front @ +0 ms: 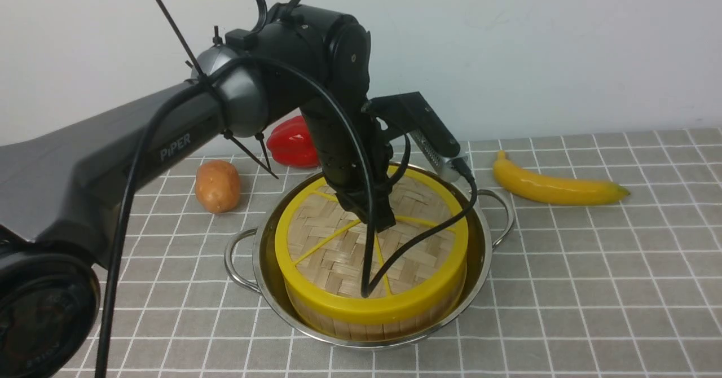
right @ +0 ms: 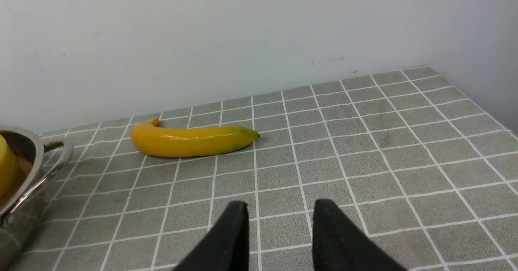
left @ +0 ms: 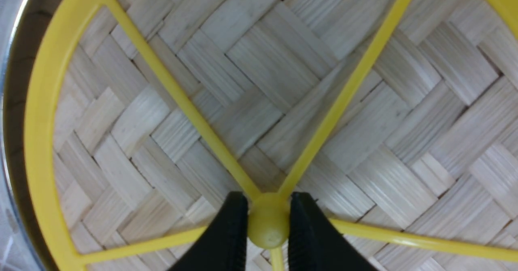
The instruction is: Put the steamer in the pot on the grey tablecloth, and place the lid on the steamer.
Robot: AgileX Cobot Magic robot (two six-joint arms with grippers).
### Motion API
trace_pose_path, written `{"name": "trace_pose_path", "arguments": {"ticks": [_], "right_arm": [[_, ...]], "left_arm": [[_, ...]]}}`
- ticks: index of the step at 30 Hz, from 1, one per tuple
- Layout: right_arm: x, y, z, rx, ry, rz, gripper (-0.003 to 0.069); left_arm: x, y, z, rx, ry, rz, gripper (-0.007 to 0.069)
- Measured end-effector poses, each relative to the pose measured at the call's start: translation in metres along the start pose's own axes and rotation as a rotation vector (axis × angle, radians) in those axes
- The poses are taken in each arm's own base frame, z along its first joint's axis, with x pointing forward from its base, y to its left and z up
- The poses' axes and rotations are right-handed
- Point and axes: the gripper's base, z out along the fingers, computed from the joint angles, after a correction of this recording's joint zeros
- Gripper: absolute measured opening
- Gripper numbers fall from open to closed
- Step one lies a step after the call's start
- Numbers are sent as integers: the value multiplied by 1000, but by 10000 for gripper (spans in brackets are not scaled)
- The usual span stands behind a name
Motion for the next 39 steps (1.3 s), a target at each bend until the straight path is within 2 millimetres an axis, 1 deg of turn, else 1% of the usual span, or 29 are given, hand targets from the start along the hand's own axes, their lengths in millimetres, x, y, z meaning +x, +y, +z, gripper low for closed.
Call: {"name": "trace_pose_path", "arguments": {"ticks": [2,4,5,6,7,8,9,10,11,13,14,15,17,19,23,25,26,28,31,32,33,34,36,37,38,39], "right_arm": [[0,0,0,0,0,0,243],[0,0,0,0,0,0,243],[0,0,0,0,0,0,243],[0,0,0,0,0,0,243],[0,0,0,0,0,0,243],[0,0,0,0,0,0,243],[0,0,0,0,0,0,243],[0,0,0,0,0,0,243],[0,0,0,0,0,0,243],[0,0,0,0,0,0,243],[0,0,0,0,0,0,243],[0,0,0,0,0,0,243],[0,0,0,0,0,0,243],[0,0,0,0,0,0,243],[0,0,0,0,0,0,243],[0,0,0,0,0,0,243],[0,0,0,0,0,0,243],[0,0,0,0,0,0,243],[0,0,0,0,0,0,243],[0,0,0,0,0,0,243],[0,0,0,0,0,0,243],[0,0,0,0,0,0,243],[0,0,0,0,0,0,243],[0,0,0,0,0,0,243],[0,0,0,0,0,0,243],[0,0,0,0,0,0,243]], "left_arm": [[0,0,0,1,1,0,136],[1,-1,0,11,15,0,210],[2,-1,-1,6,19,2,227],[3,0,-4,-3,19,5,314],[3,0,-4,-4,19,6,325],[3,0,-11,-21,13,7,398],[4,1,-18,-36,4,4,451],[3,2,-22,-46,-5,0,481],[2,4,-37,-82,-30,-12,547],[2,6,-59,-131,-69,-32,627],[2,6,-61,-135,-74,-38,627],[1,7,-79,-166,-120,-65,664],[0,8,-94,-193,-163,-90,683],[-2,10,-103,-216,-206,-105,685],[-5,13,-107,-251,-242,-99,666],[-6,15,-108,-278,-249,-80,630],[-6,15,-108,-282,-252,-76,626],[-8,18,-110,-316,-272,-64,576],[-4,17,-121,-361,-304,-53,493],[-4,17,-121,-361,-304,-53,493],[7,10,-136,-376,-328,-61,448],[9,9,-138,-378,-331,-63,443],[27,-1,-159,-399,-375,-92,403],[55,-14,-186,-437,-464,-153,358],[72,-19,-199,-457,-511,-192,338],[97,-31,-216,-486,-589,-246,309]]}}
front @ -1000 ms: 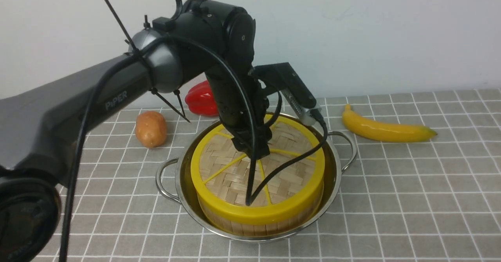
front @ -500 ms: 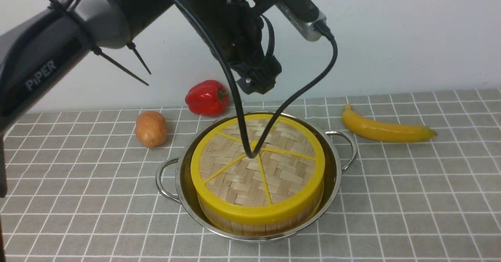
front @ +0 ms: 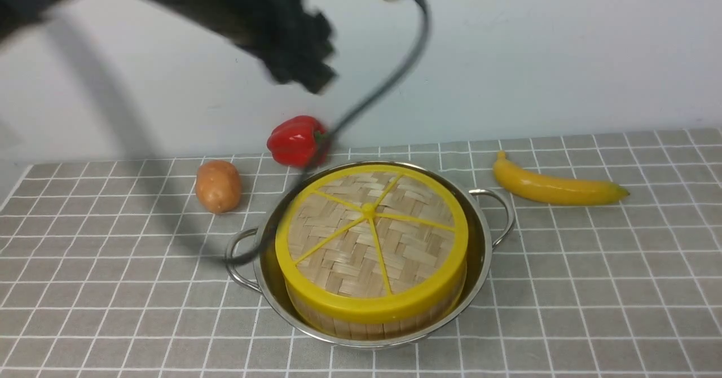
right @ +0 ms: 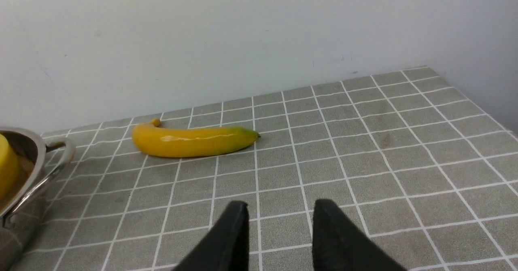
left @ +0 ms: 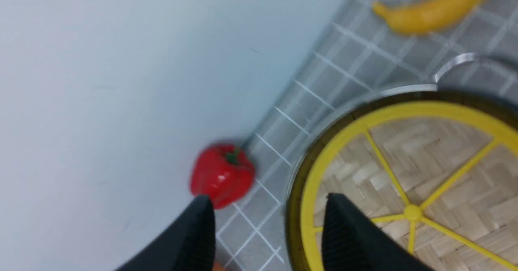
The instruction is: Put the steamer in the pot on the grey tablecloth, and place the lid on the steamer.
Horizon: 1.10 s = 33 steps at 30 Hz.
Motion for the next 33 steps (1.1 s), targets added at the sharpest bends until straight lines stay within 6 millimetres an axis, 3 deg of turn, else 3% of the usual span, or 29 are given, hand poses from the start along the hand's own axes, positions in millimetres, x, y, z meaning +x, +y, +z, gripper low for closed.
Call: {"name": "trace_pose_path", "arguments": {"ticks": [1,2,4,6,7,9,13,16,22,33], "right_arm": [[0,0,0,0,0,0,243],[0,0,0,0,0,0,243],[0,0,0,0,0,0,243],[0,0,0,0,0,0,244],[0,0,0,0,0,0,244],[0,0,0,0,0,0,244],[0,0,0,0,0,0,244],[0,0,0,0,0,0,244],[0,0,0,0,0,0,244],[0,0,0,0,0,0,244]], "left_arm": [[3,1,-5,-3,-1,-7,309],[24,6,-35,-57,-80,-94,271],[62,7,-68,-127,-160,-238,232],[105,-1,-87,-202,-216,-381,197],[111,-2,-83,-205,-194,-387,195],[160,-22,-96,-302,-248,-505,165],[229,-67,-90,-379,-252,-581,156],[262,-92,-83,-410,-270,-592,156],[309,-125,-65,-439,-294,-588,159],[319,-131,-62,-448,-223,-519,181]]}}
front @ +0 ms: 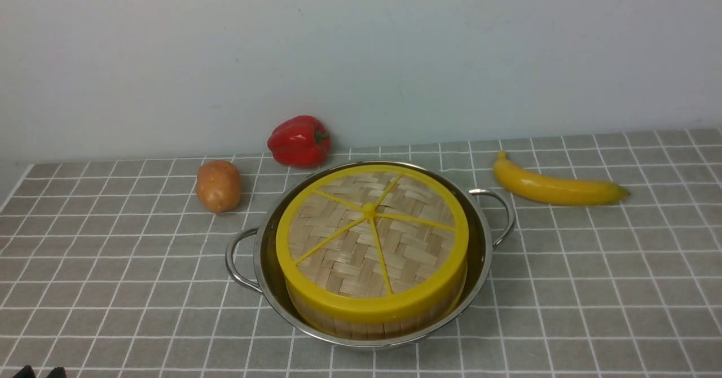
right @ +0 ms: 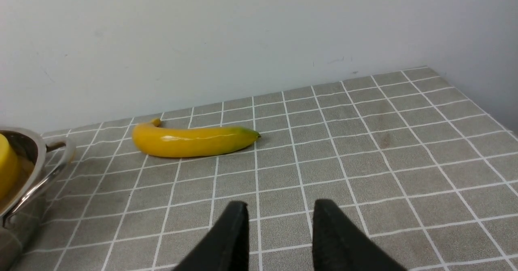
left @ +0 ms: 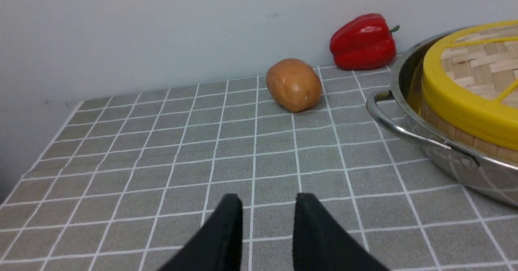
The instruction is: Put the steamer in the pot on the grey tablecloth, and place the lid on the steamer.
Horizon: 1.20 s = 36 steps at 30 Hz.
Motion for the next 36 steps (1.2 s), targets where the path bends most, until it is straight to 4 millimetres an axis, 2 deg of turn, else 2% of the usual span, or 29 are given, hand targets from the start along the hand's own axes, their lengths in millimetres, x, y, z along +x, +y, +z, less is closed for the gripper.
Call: {"name": "trace_pose_path", "arguments": {"ticks": [9,36], "right_arm": [[0,0,0,0,0,0,244],[0,0,0,0,0,0,244]], "left_arm": [[4,7,-4,-84,19,-58,202],[5,7,-4,-88,25,-47,242]]}}
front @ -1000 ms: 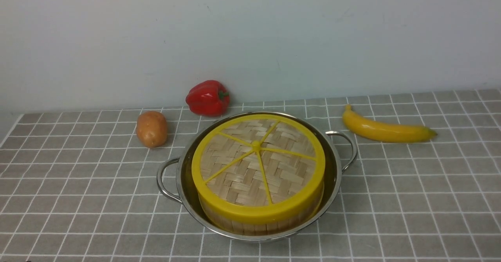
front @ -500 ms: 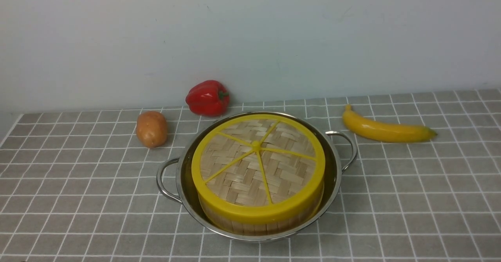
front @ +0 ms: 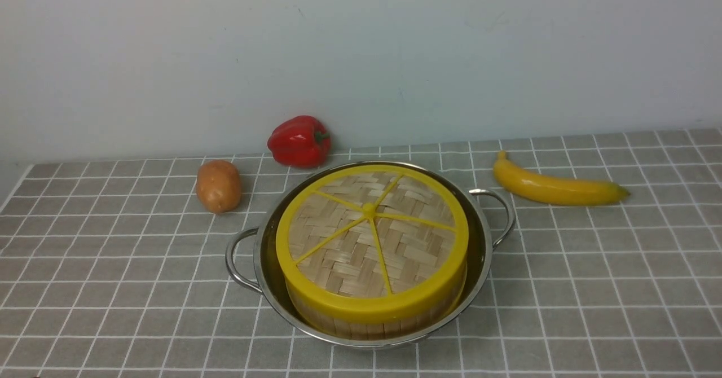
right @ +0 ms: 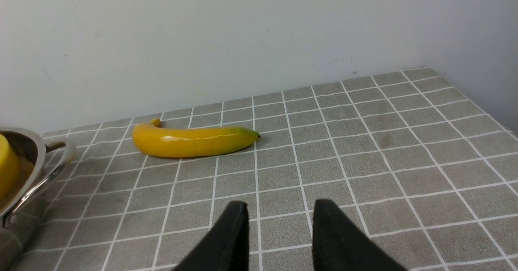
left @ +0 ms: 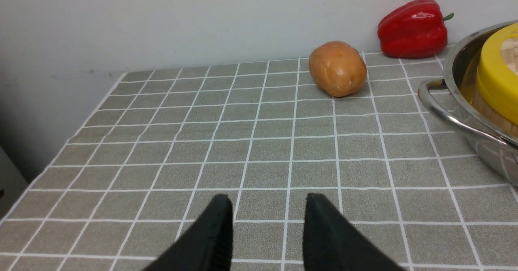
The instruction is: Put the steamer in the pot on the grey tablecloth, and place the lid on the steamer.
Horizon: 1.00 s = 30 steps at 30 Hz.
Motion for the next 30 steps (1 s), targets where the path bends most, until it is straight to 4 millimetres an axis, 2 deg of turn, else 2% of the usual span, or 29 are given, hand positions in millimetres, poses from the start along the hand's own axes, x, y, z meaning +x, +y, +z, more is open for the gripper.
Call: {"name": "trace_pose_path", "arguments": {"ticks": [30], "right_arm": [[-1,1,0,-7,-13,0,244]], "left_arm": [[0,0,0,-1,0,3,242]]}}
